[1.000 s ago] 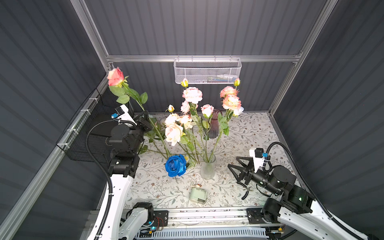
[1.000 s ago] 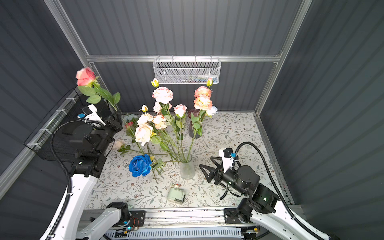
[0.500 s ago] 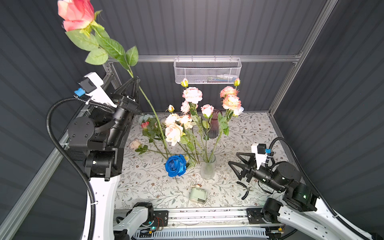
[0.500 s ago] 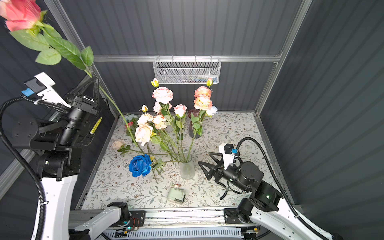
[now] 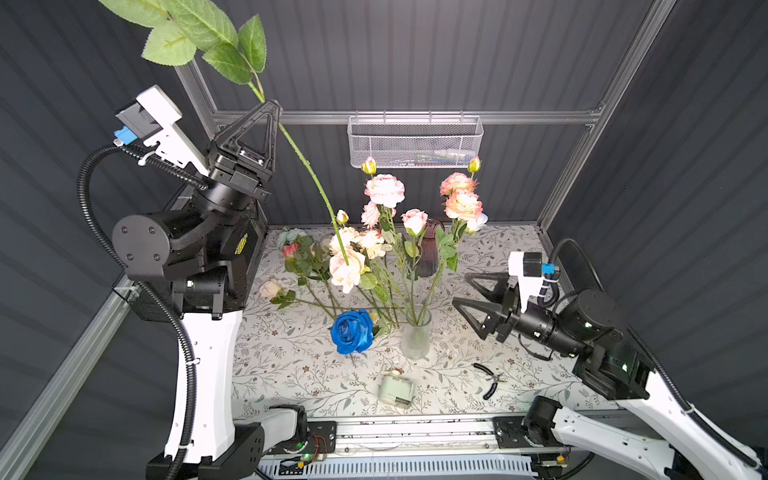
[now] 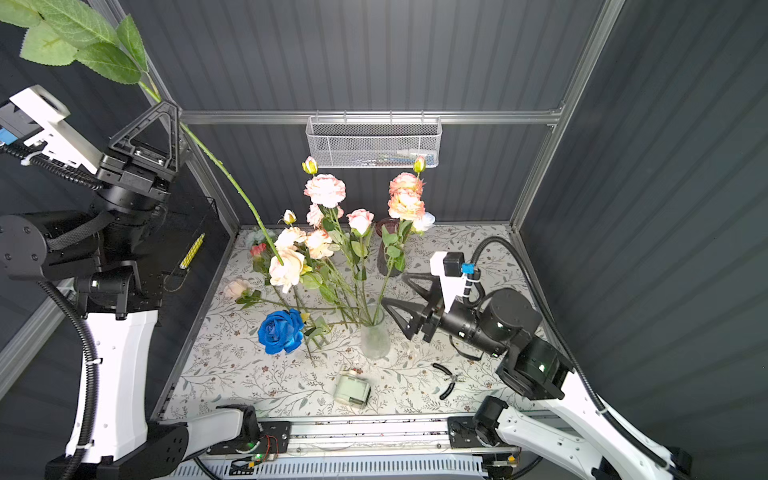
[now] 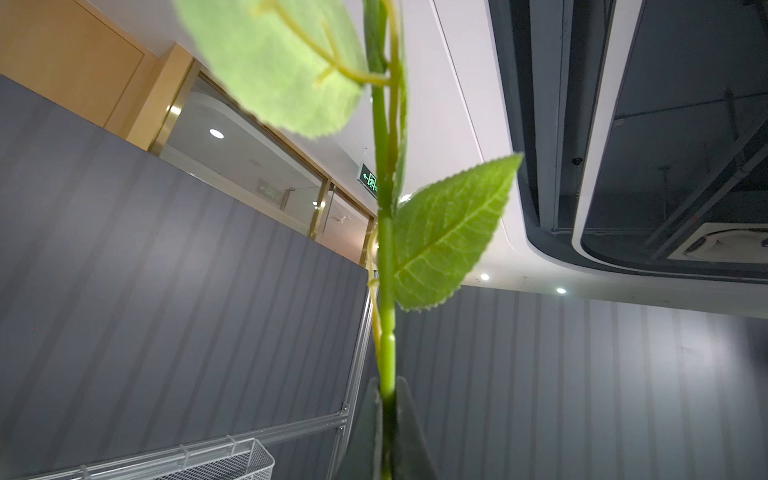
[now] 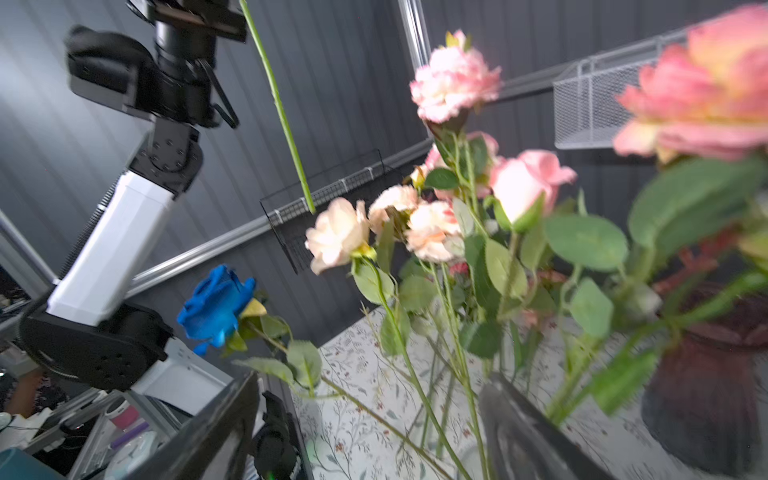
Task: Arrange the flowers into the vase
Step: 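Lift the pink rose high with left gripper while right gripper rises toward it, then grasp the pink rose stem below the left gripper with the right gripper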
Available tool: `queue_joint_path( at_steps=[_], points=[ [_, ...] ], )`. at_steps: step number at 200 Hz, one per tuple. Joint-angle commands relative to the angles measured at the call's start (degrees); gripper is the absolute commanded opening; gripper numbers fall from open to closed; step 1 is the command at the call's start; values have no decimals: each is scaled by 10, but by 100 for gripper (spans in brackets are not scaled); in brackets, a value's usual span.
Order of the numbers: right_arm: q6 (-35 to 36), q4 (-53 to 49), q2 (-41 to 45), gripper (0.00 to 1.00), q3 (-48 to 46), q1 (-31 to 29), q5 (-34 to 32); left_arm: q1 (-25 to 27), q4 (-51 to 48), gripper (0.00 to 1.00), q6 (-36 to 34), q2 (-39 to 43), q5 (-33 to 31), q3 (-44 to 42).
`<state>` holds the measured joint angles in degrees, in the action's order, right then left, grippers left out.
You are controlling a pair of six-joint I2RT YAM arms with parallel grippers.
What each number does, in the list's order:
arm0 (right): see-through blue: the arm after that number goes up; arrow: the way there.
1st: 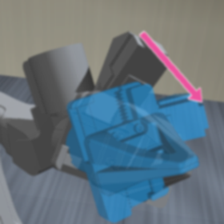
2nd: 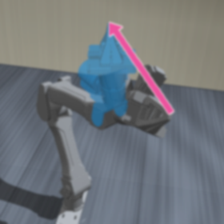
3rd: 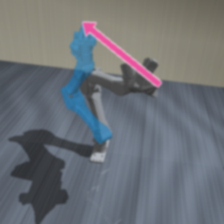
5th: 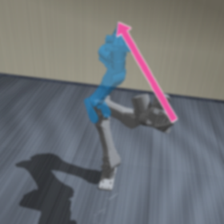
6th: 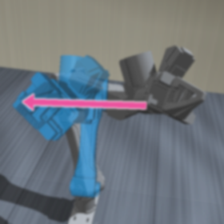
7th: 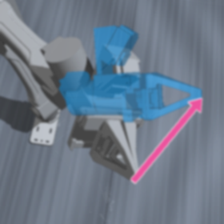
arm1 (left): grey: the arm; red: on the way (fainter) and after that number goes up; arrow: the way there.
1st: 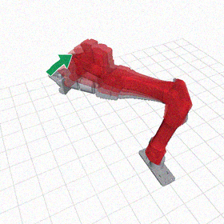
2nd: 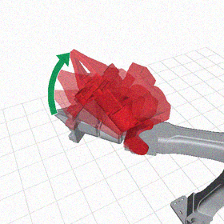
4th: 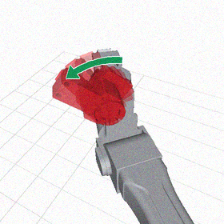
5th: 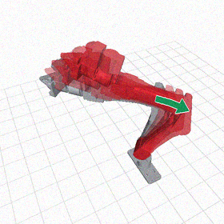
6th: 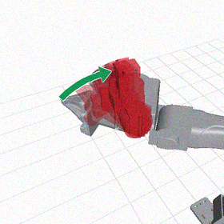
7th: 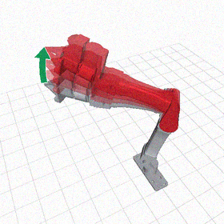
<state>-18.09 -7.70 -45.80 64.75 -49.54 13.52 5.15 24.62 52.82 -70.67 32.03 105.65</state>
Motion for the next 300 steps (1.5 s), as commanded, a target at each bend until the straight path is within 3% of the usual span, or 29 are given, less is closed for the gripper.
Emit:
queue_joint_path(
  at_steps=[1,64,88,118,145,175,221,240,269,279,292,300],
  points=[
    [33,17,-99,85,123,1,104,-3,65,0,40,19,35,-37],
    [35,-2,-429,85,528,1,224,-3,67,0,34,30,35,-61],
    [0,29,-518,85,617,1,257,-3,62,0,32,29,35,-60],
    [-55,109,-581,82,651,1,286,-3,68,0,37,26,38,-66],
    [-101,165,-625,71,685,-1,314,-3,72,0,40,23,39,-72],
    [-126,152,-681,50,763,-6,342,-3,72,0,45,19,43,-78],
    [-135,157,-691,49,767,-13,365,-3,63,0,42,16,42,-78],
    [-133,161,-691,36,770,-14,366,-3,64,0,43,15,43,-74],
    [-141,192,-691,8,775,-14,367,-3,67,0,45,16,39,-80],
    [-146,209,-690,0,775,-14,366,-3,71,18,43,20,36,-86],
    [-153,231,-687,0,775,-14,360,-3,71,59,40,28,25,-97],
    [-156,244,-685,0,776,-14,354,-3,66,76,34,33,22,-102]
  ],
)
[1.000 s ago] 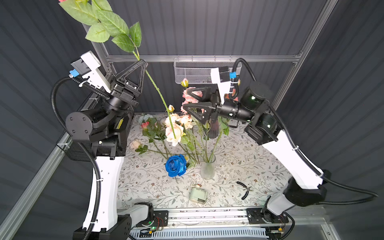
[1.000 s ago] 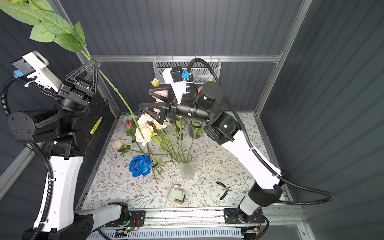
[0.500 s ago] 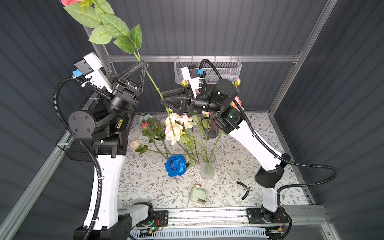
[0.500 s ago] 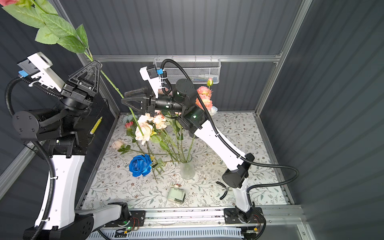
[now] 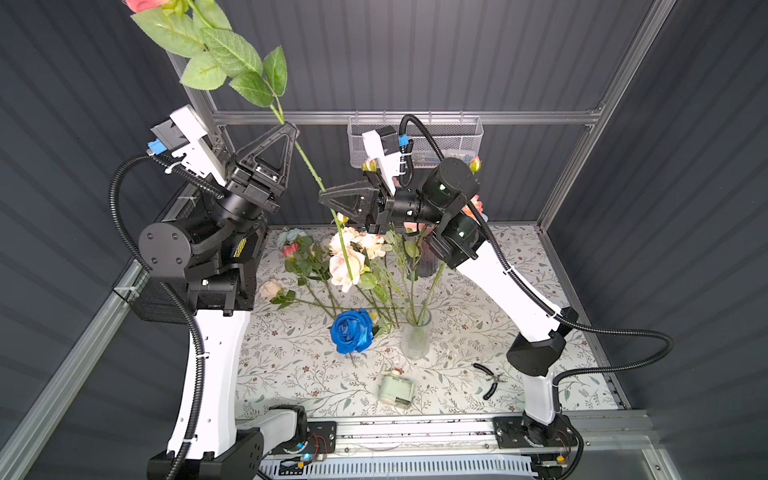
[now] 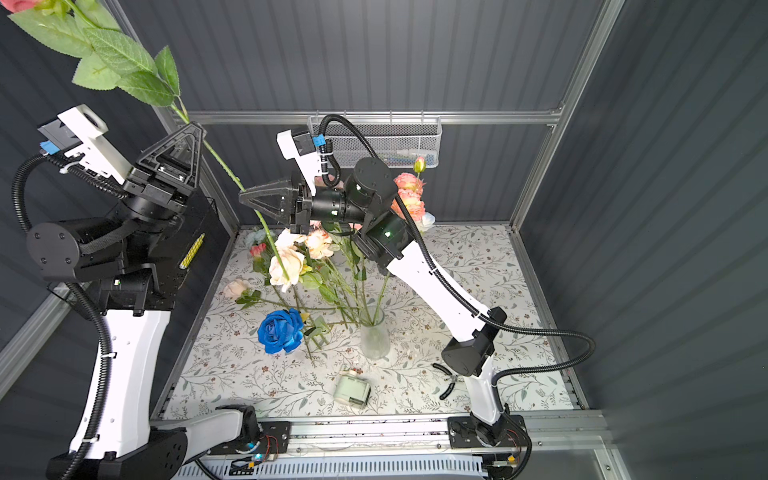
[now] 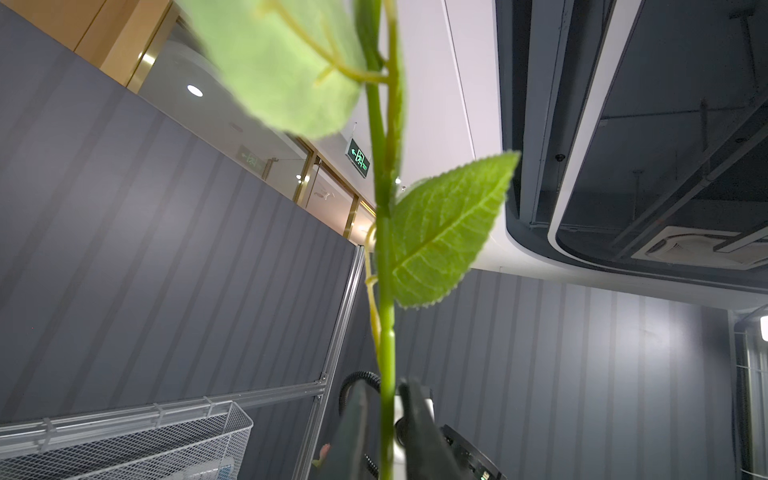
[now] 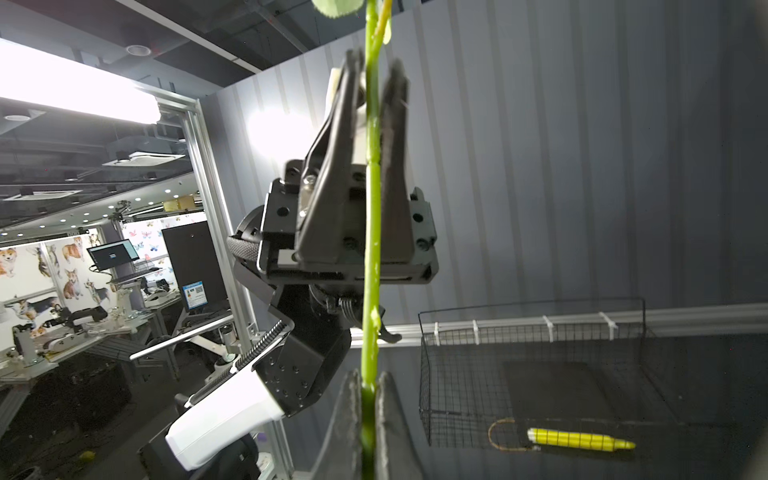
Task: Arrange the flowers into the vase
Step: 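Grasp the pink rose stem below the left gripper with the right gripper, then pull the rose up with right gripper while left gripper opens and draws back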
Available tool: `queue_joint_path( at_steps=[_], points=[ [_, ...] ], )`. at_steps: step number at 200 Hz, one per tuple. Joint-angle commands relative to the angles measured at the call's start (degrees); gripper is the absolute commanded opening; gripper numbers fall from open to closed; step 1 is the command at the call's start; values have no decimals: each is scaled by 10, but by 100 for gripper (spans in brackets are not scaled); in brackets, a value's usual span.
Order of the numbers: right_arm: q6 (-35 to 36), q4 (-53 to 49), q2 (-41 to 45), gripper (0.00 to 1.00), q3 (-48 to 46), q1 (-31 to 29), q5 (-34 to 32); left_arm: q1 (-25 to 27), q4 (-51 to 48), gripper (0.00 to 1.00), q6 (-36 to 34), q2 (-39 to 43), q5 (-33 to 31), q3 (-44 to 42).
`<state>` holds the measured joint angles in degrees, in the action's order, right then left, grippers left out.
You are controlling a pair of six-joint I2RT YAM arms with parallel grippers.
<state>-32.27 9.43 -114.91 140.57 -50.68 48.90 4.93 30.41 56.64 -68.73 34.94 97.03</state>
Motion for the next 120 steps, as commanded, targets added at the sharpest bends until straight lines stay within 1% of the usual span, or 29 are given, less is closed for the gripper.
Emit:
queue_joint_path(
  at_steps=[1,7,27,51,77,105,120],
  points=[
    [-14,73,6,0,18,-3,0,-1,7,77,-5,14,-8,-16],
    [-15,83,7,0,20,-3,-6,-1,2,84,-9,18,-12,-18],
    [-10,92,7,0,40,-3,-21,-1,-5,100,-16,26,-19,-23],
    [18,73,15,0,65,-1,-39,-1,-13,100,-27,39,-29,-29],
    [53,46,53,0,55,14,-53,-1,-27,100,-51,67,-53,-49],
    [66,39,111,0,3,45,-53,-1,-58,100,-86,93,-74,-68],
    [84,34,158,0,-51,58,-51,-1,-82,100,-109,108,-86,-80]
  ],
)
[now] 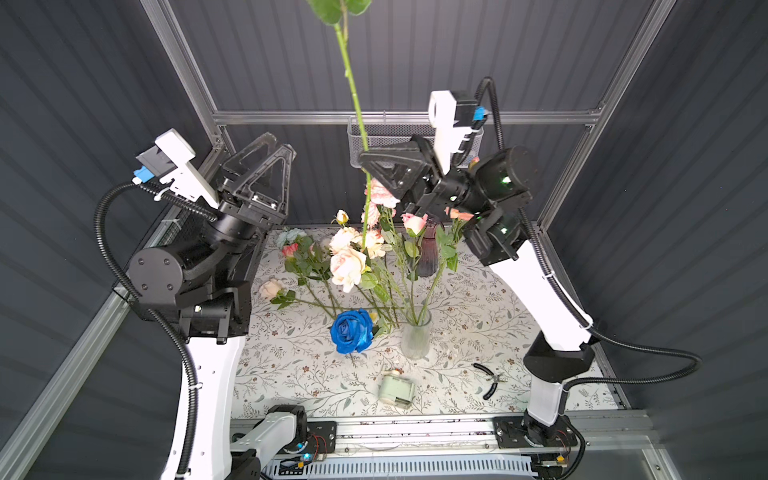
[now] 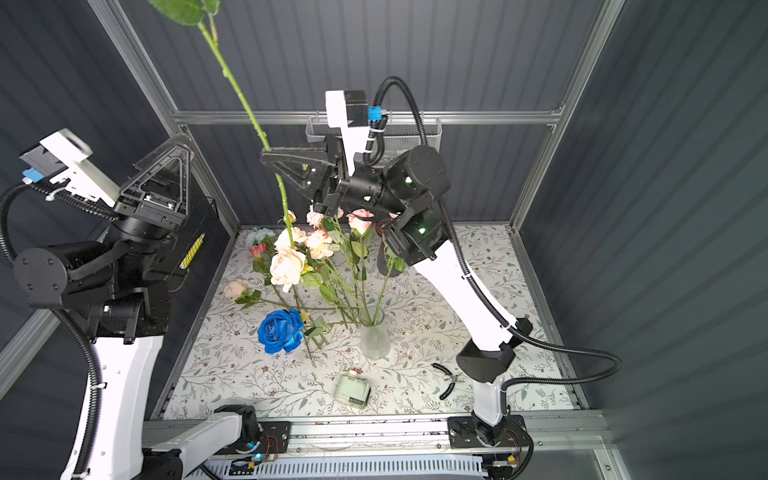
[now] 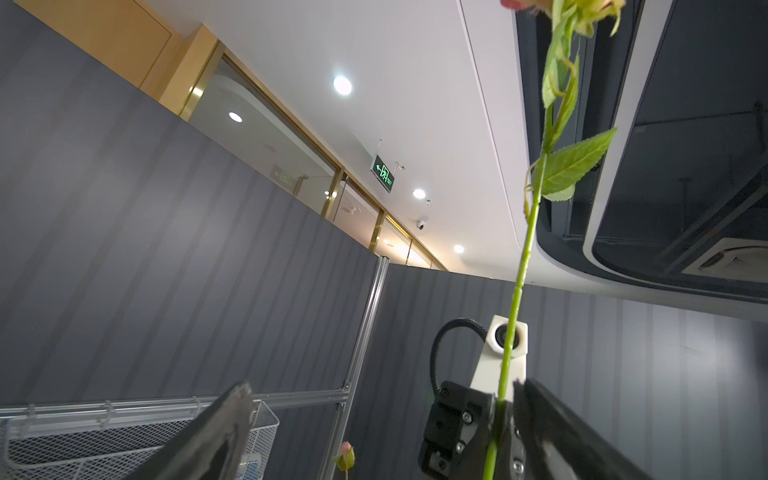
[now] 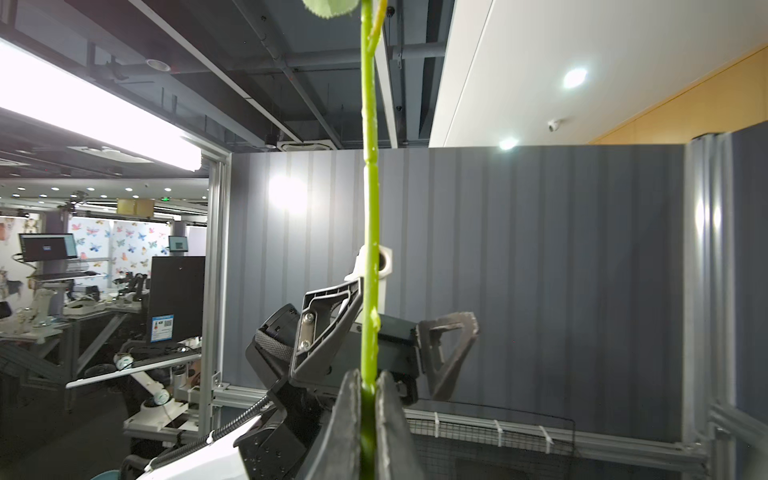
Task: Arrange the flowers into the vase
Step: 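Pull the rose up with right gripper while left gripper opens and draws back, then lower the pink rose into the clear vase with right gripper while left returns down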
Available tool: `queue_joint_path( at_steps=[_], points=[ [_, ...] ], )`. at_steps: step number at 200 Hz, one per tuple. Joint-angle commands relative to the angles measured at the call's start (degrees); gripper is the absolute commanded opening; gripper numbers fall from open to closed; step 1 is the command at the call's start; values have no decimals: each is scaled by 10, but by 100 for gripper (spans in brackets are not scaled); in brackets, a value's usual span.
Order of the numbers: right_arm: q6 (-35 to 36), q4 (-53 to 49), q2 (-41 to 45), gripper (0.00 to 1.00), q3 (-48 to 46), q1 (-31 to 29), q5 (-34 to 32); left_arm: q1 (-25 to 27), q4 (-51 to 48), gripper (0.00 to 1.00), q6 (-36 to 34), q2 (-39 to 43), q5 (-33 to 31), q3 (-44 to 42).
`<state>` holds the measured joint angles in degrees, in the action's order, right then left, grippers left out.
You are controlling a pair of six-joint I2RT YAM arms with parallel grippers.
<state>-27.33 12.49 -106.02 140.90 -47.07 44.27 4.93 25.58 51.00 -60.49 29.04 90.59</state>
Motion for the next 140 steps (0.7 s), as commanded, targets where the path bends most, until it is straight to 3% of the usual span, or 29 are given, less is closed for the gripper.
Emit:
queue_joint_path(
  at_steps=[1,43,106,140],
  points=[
    [35,4,69,0,-54,21,-5,-1,-35,100,-54,27,-29,-17],
    [89,6,211,0,-246,44,-20,-1,-117,100,-125,93,-129,-77],
    [109,130,445,0,-613,51,-111,-1,-194,100,-156,188,-178,-197],
    [108,219,516,0,-787,47,-184,-1,-214,100,-135,247,-188,-277]
  ],
)
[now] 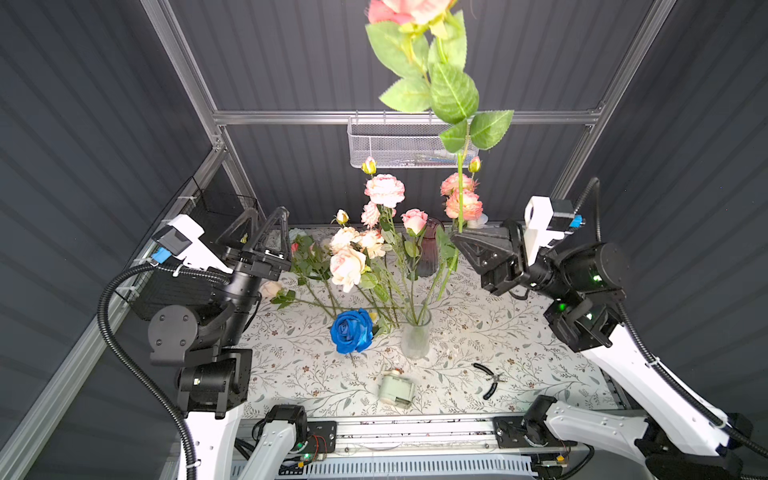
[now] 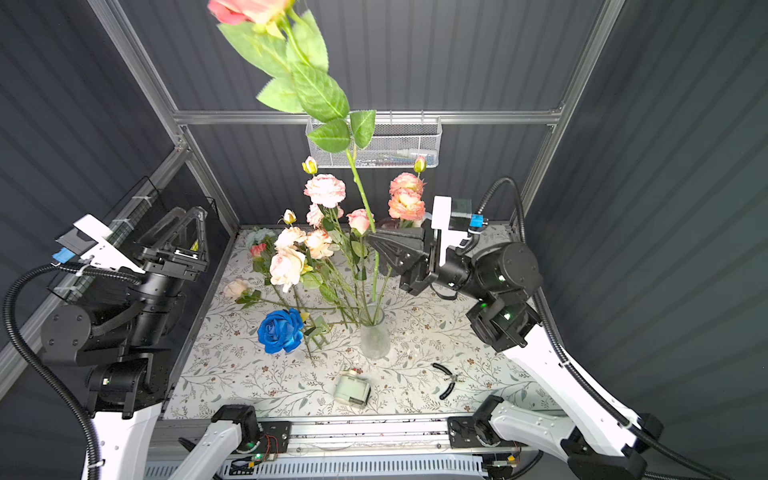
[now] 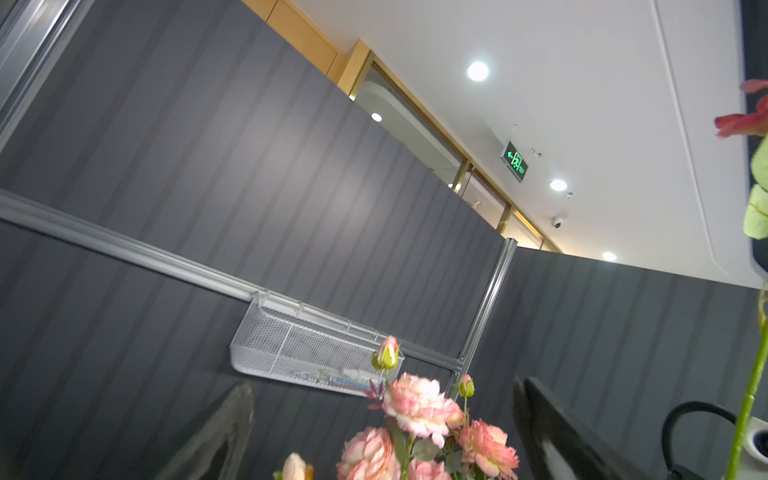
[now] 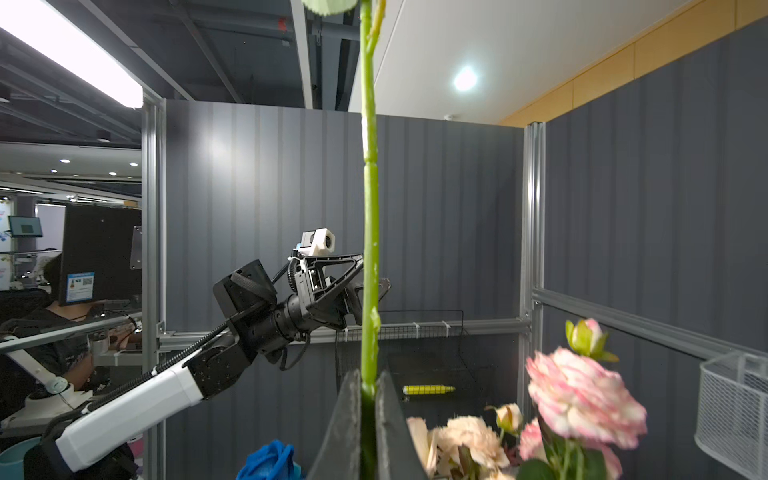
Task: Arrange the flowers into the vase
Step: 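Lower the pink rose into the clear vase with right gripper while left returns down, then open the right gripper and withdraw it from the vase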
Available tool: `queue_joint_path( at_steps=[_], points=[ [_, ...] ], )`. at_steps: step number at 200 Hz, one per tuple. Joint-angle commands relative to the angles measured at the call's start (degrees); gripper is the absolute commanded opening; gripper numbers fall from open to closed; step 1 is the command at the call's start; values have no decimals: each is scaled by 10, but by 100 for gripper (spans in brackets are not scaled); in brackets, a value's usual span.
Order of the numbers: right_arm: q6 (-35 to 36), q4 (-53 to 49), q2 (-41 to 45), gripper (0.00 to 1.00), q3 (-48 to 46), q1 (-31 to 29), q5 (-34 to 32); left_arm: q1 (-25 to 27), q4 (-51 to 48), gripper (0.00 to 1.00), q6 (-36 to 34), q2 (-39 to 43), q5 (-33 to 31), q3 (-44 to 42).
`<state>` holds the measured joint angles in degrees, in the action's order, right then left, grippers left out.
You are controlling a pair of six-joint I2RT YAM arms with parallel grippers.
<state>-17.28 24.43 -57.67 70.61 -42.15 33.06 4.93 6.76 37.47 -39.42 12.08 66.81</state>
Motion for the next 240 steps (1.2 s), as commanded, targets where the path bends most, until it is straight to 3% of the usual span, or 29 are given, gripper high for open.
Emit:
queue_joint_path(
  at_steps=[1,37,78,240],
  points=[
    [8,102,33,0,-88,-2,-74,-1,-26,100,1,38,-18,-41],
    [15,200,41,0,-193,-16,-126,-1,-80,100,15,83,-28,-112],
    [55,234,27,0,-247,-30,-173,-1,-114,100,17,113,-18,-153],
    [85,295,-48,0,-354,-34,-215,-1,-120,100,22,104,13,-193]
  ],
)
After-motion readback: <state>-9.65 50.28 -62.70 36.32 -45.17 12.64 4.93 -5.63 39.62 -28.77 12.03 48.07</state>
